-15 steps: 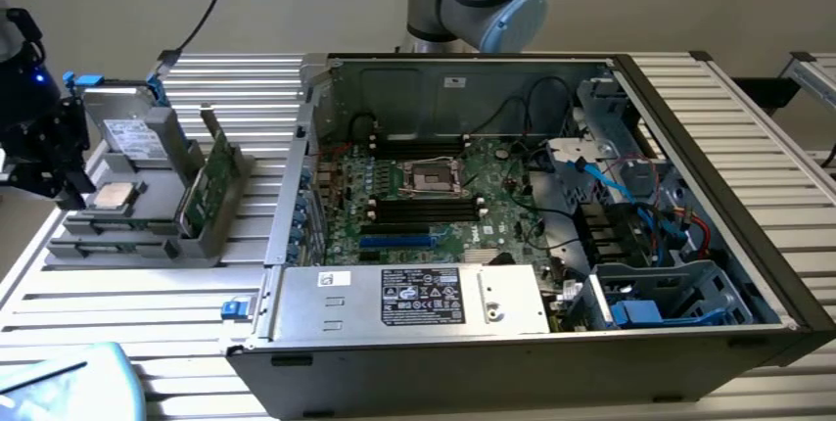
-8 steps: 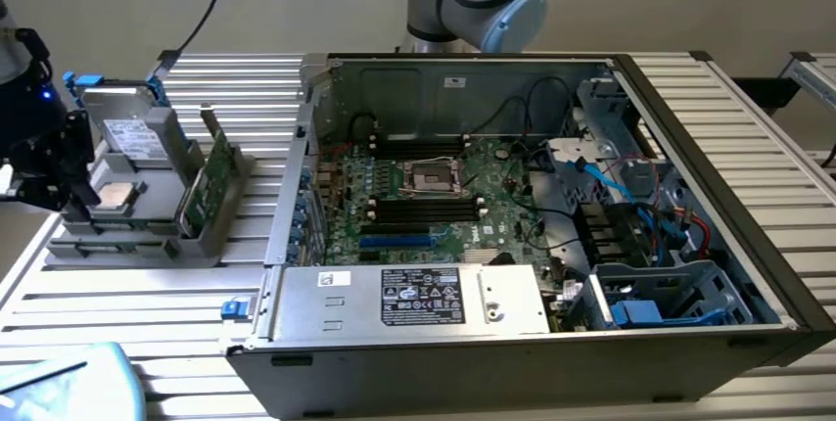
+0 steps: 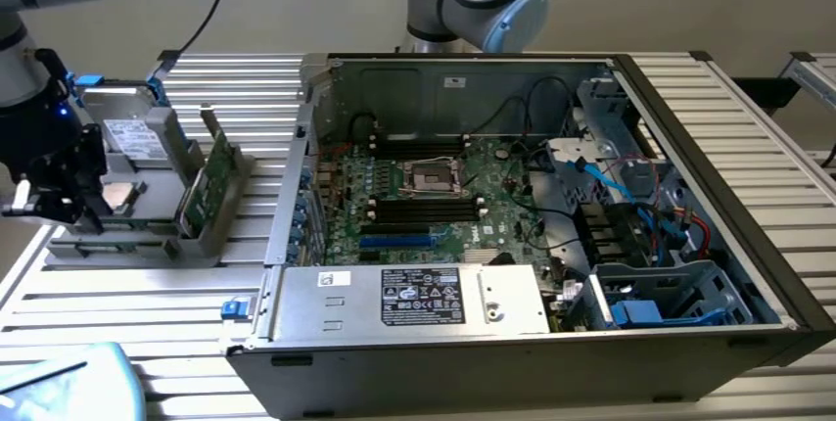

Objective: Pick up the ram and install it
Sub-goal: 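Pick up the ram and move it above insertion slot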

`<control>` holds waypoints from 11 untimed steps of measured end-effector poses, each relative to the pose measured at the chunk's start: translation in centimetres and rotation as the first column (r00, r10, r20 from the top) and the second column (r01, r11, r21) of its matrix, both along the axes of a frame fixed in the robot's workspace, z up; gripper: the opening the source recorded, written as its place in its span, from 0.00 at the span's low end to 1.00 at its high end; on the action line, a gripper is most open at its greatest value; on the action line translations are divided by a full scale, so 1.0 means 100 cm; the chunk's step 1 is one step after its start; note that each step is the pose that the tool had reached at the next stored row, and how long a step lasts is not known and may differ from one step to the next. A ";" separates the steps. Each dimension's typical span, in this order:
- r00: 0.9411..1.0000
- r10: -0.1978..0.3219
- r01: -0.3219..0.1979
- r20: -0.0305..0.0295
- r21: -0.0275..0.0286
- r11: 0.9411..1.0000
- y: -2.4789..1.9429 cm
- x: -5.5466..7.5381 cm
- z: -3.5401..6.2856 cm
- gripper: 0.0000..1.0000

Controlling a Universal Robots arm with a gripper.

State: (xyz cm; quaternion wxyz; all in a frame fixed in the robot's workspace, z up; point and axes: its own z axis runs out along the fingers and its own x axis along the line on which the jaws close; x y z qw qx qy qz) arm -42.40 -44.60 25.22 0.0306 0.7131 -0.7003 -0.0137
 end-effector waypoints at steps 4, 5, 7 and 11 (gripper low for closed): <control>1.000 0.000 0.000 0.000 0.000 1.000 -0.0005 0.001 -0.0072 0.31; 1.000 0.001 -0.001 0.000 0.000 1.000 -0.0006 0.001 -0.0091 0.31; 1.000 0.001 -0.001 0.000 0.000 1.000 -0.0009 0.002 -0.0129 0.31; 1.000 0.001 -0.001 0.000 0.000 1.000 -0.0016 0.002 -0.0200 0.31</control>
